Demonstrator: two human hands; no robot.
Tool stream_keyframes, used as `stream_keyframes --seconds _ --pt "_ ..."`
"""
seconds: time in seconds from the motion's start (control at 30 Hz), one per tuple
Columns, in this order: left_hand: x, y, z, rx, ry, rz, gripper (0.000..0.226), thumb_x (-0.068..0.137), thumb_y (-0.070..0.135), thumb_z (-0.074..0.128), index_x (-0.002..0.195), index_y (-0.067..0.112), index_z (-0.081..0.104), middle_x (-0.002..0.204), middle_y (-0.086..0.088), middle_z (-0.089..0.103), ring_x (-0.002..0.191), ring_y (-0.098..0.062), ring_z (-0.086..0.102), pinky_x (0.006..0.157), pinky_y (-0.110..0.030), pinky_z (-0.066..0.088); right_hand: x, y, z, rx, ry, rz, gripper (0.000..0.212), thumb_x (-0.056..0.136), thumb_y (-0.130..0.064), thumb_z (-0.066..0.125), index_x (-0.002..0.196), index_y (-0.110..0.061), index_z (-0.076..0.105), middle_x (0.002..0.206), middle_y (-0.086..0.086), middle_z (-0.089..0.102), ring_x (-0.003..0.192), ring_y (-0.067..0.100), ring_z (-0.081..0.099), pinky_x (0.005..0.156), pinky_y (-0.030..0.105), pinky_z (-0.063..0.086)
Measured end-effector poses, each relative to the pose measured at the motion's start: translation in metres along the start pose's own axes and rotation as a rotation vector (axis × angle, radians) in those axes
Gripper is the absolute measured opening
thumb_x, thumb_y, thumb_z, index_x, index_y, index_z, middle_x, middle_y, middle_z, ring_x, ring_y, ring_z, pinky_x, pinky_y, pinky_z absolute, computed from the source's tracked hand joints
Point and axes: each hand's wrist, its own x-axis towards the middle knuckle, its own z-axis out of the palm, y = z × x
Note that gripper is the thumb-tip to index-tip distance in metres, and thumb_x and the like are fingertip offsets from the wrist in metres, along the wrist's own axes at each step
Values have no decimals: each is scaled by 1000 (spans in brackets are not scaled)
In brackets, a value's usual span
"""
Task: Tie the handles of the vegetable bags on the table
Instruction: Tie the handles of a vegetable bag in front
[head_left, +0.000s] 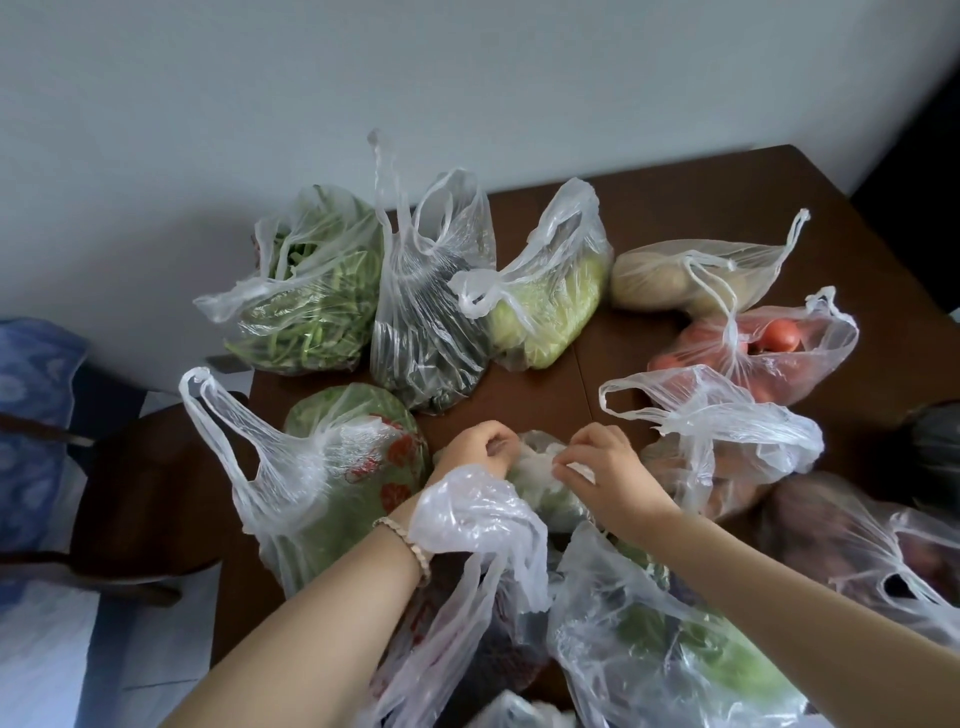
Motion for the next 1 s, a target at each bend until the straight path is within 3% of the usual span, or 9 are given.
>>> stream_keyframes --seconds 0.1,0.13,0.27,0.37,0.5,0.67,0.83,0.9,1.0 --pt "0 -2 -3 369 -245 35 69 71 55 69 132 41 38 116 -2 52 107 -21 47 89 -31 42 0 6 -12 77 38 128 30 90 -15 54 120 -15 59 115 1 50 111 15 42 95 20 31" --pt "-1 0 -3 522 -252 69 69 72 54 68 132 41 36 117 -2 55 111 -23 44 93 -34 41 0 7 -16 100 34 164 32 90 -14 53 122 -16 57 116 0 50 111 14 44 93 19 32" --pt "1 5 -4 613 42 107 23 88 24 53 110 23 58 108 -1 64 103 -23 57 83 -33 44 -3 4 -28 90 -49 153 24 90 -13 51 110 -16 64 106 -2 57 100 13 55 87 19 42" --pt "2 4 -6 451 284 141 7 88 16 53 92 17 59 97 0 61 84 -20 57 67 -30 38 -13 -2 -39 30 -180 122 23 92 -19 49 109 -18 65 97 -9 56 90 6 52 80 16 38" --pt "8 13 -20 240 440 121 8 89 15 55 82 12 55 90 -1 57 79 -17 52 66 -26 33 -27 -7 -47 -22 -269 107 23 93 -26 49 108 -19 65 99 -8 62 88 4 54 79 14 40" --pt "10 9 -34 298 145 132 36 87 11 61 121 5 55 119 -9 58 111 -21 55 76 -14 32 -42 -6 -47 -58 -356 163 31 87 -44 54 110 -24 60 96 -12 59 94 9 58 87 24 48" --pt "-9 33 -55 21 120 138 23 86 11 63 109 8 64 108 -5 66 103 -20 61 86 -23 41 -67 -13 -42 -306 -615 171 88 67 -63 67 138 -25 32 131 -4 46 119 17 45 102 36 40" --pt "-32 64 -73 -305 -79 156 17 86 20 60 102 14 65 101 0 69 100 -19 64 95 -31 45 -70 -14 -34 -466 -566 119 67 76 -49 65 131 -19 42 125 1 50 118 21 46 97 35 41" --pt "-73 112 -95 -594 -461 331 32 87 37 47 101 12 60 98 -3 72 94 -20 68 86 -33 54 -70 -13 -31 -371 -406 189 28 88 -33 52 110 -17 57 107 4 58 105 26 57 80 32 46"
